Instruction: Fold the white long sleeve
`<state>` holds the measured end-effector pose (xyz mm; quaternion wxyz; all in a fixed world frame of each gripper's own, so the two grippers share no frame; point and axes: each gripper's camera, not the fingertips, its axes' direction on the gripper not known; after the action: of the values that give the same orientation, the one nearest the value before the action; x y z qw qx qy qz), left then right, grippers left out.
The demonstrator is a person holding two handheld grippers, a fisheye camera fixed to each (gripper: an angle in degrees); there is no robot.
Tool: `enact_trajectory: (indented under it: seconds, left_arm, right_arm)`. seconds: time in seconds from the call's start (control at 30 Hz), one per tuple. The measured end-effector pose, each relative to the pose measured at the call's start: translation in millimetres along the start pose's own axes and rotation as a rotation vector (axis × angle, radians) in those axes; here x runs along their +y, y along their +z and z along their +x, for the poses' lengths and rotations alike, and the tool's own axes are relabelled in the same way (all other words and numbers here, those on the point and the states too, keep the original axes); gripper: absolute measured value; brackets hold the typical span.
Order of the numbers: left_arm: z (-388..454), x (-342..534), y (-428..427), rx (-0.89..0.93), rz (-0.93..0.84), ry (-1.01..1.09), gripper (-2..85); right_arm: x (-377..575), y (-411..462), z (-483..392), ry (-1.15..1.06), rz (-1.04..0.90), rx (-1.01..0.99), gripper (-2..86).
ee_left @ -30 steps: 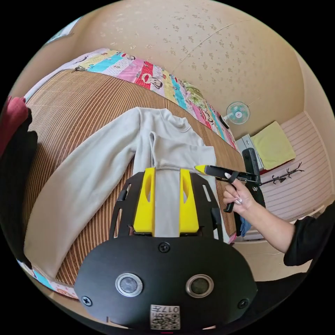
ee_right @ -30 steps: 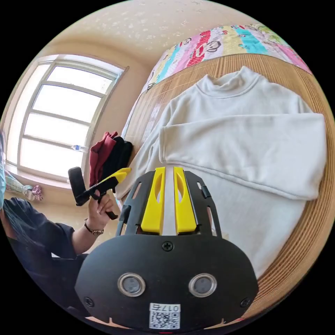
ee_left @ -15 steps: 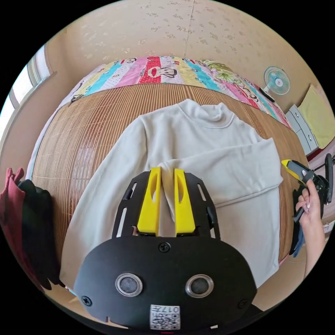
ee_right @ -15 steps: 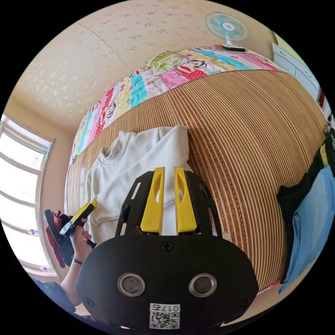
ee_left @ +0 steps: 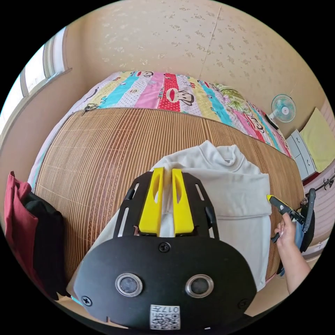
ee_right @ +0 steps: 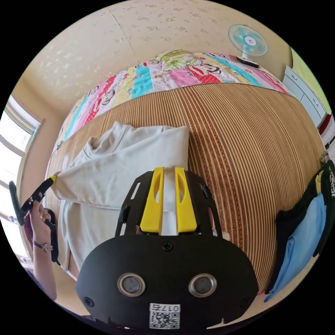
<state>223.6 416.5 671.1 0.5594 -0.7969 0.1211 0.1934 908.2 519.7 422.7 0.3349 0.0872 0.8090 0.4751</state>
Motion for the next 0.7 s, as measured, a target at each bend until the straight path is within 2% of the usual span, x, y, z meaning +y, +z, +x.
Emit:
enact_trajectory:
  seconds: [0.03,0.13,0.23,0.4,0.5,0.57,0.7]
  left_arm:
    - [-7,1,6,0.002,-0.027,-0.003,5.6]
    - [-32,17,-6,0.026,-0.022,-0.061,5.2]
    - [-62,45,-36,-0.035,-0.012,-0.123,5.4]
    - [-113,103,-97,0.066,-0.073,-0.244,6.4]
    - [-128,144,-125,0.098,-0.173,-0.311,6.5]
    - [-135,179,-143,0.014,-0.235,-0.37,6.5]
    - [-156,225,-178,-0.011,-0.188,-0.535,8.1]
  right_arm:
    - [1,18,-4,-0.032,-0.043,0.076,3.7]
    - [4,35,-11,-0.127,-0.036,0.112,3.2]
    - [5,42,-19,-0.209,-0.043,0.136,2.9]
    - [4,33,-19,-0.151,-0.038,0.138,2.6]
    - [15,15,-39,-0.213,0.027,0.094,2.8]
    - [24,9,-57,-0.278,0.035,0.074,2.9]
    - [46,14,-92,-0.33,-0.024,-0.027,3.3]
